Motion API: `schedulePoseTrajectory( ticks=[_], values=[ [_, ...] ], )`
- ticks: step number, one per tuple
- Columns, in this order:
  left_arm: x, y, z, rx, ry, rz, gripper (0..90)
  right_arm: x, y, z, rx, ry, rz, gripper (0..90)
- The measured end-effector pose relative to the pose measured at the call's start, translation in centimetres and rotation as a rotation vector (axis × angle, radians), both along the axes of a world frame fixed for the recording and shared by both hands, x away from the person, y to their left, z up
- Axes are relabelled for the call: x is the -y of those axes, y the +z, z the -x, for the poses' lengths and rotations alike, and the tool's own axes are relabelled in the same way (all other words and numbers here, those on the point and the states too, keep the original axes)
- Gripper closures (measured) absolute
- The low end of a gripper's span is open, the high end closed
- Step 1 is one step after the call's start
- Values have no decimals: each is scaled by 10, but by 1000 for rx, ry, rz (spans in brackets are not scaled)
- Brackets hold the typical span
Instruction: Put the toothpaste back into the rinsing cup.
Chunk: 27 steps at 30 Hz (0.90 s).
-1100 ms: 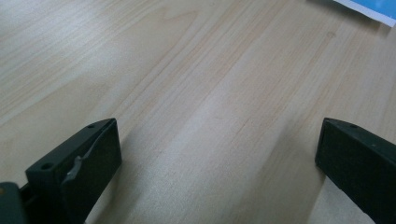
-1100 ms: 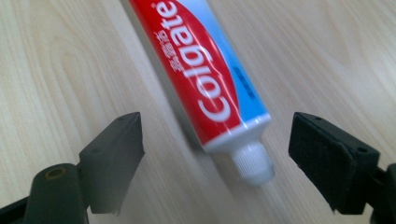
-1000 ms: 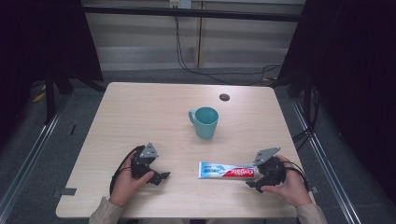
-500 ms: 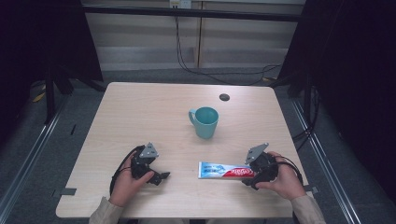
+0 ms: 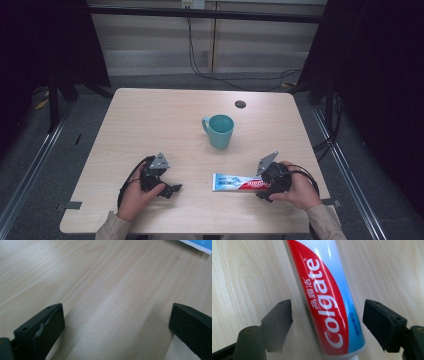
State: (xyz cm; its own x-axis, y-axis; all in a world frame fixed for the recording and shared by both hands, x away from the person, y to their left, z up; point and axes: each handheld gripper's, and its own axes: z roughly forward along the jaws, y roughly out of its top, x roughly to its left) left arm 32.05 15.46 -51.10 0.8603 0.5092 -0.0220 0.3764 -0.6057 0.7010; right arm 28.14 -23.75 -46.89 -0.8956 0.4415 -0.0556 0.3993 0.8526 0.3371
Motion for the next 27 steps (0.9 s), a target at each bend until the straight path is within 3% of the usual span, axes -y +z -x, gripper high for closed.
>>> schedulePoseTrajectory(
  ticks=[18,26,27],
  values=[
    [0,0,0,1,0,0,0,-11,-2,-9,-9,39,28,251],
    [0,0,0,1,0,0,0,-15,-4,-10,-20,60,33,298],
    [0,0,0,0,0,0,0,-16,-4,-10,-22,79,32,347]
  ],
)
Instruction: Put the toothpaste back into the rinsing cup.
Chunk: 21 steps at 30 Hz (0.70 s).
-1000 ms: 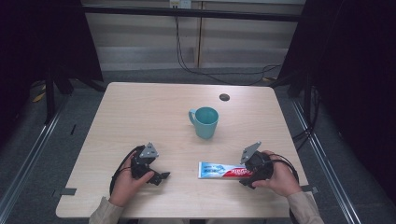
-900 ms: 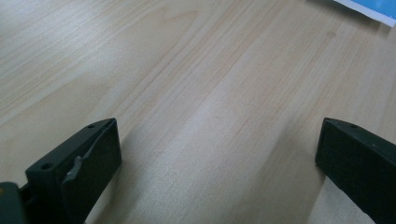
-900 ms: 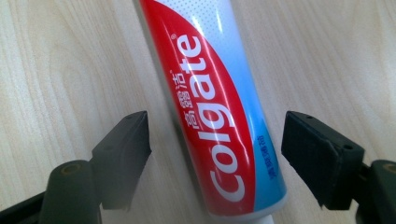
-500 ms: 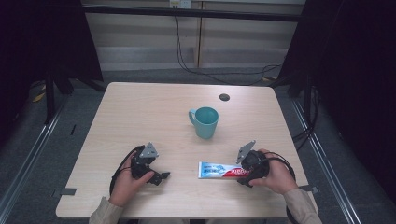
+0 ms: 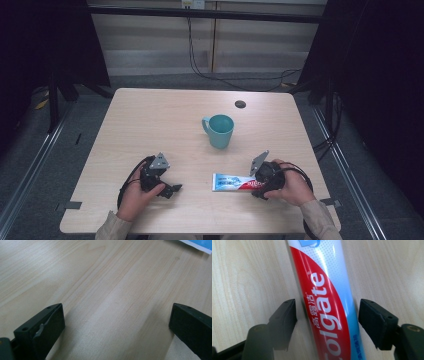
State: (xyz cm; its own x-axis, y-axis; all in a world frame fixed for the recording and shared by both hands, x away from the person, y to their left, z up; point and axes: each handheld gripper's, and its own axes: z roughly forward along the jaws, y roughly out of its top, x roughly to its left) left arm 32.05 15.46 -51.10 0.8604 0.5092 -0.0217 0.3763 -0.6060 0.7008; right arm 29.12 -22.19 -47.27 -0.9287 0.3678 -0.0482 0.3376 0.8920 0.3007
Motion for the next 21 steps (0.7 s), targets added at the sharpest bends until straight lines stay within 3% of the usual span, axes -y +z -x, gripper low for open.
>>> schedulePoseTrajectory(
  ticks=[5,21],
  values=[
    [0,0,0,0,0,0,0,-2,1,1,-19,-16,5,344],
    [0,0,0,0,0,0,0,-21,4,-7,-27,25,3,308]
  ],
)
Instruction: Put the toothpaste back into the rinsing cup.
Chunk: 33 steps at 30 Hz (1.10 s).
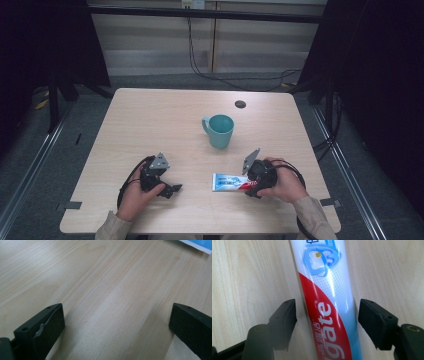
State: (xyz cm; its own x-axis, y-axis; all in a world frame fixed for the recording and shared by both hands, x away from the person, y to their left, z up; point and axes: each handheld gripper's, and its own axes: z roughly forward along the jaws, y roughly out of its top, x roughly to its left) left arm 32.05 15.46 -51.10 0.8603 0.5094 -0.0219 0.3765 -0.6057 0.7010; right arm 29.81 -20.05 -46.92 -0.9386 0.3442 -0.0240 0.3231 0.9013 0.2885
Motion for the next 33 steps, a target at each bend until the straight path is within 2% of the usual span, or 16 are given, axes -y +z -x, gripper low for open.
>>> schedulePoseTrajectory(
  ticks=[6,10,14,17,19,20,21,22,26,27,28,33],
  values=[
    [0,0,0,1,-1,0,0,-5,-2,-1,-12,7,7,310],
    [0,0,0,-1,-3,0,0,-8,-3,-2,-21,20,0,362],
    [0,0,0,0,-2,-3,0,-6,-2,-4,-42,7,2,489],
    [0,0,0,-1,0,-2,0,-5,-1,-3,-63,-25,0,569],
    [0,0,0,0,0,0,0,-4,1,-3,-59,-48,-8,657],
    [0,0,0,0,0,0,0,-4,1,-3,-59,-48,-8,657],
    [0,0,0,0,-1,-1,0,-3,3,-2,-54,-63,-19,691],
    [0,0,0,0,-1,-1,0,0,4,-1,-61,-104,-42,720],
    [0,0,0,1,0,0,0,6,4,2,-59,-129,-102,735],
    [0,0,0,1,0,0,0,6,4,2,-59,-129,-102,735],
    [0,0,0,1,-1,0,0,11,3,2,-62,-135,-137,736],
    [0,0,0,-2,-2,1,1,20,6,3,-54,-174,-248,737]
  ],
)
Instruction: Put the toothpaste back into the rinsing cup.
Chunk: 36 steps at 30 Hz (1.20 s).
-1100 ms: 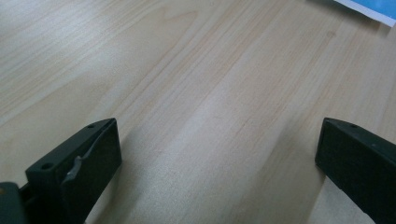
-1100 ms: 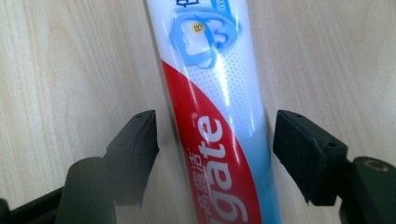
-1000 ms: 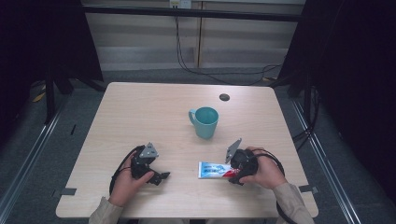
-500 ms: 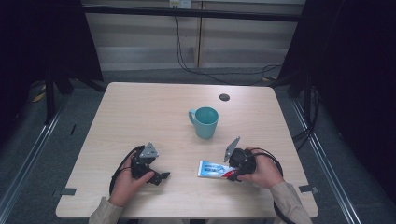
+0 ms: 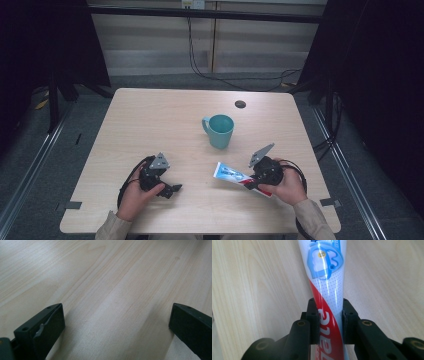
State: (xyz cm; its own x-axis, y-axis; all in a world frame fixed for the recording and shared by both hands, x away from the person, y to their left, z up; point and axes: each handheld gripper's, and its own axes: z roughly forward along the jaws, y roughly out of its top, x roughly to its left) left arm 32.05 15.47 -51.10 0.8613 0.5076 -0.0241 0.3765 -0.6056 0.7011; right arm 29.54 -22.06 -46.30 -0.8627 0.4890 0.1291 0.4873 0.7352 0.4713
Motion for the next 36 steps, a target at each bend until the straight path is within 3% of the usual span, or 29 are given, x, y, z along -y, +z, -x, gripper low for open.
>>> schedulePoseTrajectory(
  ticks=[8,14,15,22,27,36],
  values=[
    [-1,1,1,-20,9,17,8,7,14,1,47,-70,-146,737],
    [3,5,2,-46,-22,70,17,9,21,1,112,-111,-240,737],
    [6,9,3,-52,-27,103,17,9,22,1,121,-117,-253,737],
    [22,22,6,-117,-64,236,17,6,30,0,162,-163,-306,738],
    [37,25,8,-152,-90,261,17,5,36,1,191,-193,-348,737],
    [55,30,8,-168,-109,287,55,-2,39,0,217,-205,-374,737]
  ],
)
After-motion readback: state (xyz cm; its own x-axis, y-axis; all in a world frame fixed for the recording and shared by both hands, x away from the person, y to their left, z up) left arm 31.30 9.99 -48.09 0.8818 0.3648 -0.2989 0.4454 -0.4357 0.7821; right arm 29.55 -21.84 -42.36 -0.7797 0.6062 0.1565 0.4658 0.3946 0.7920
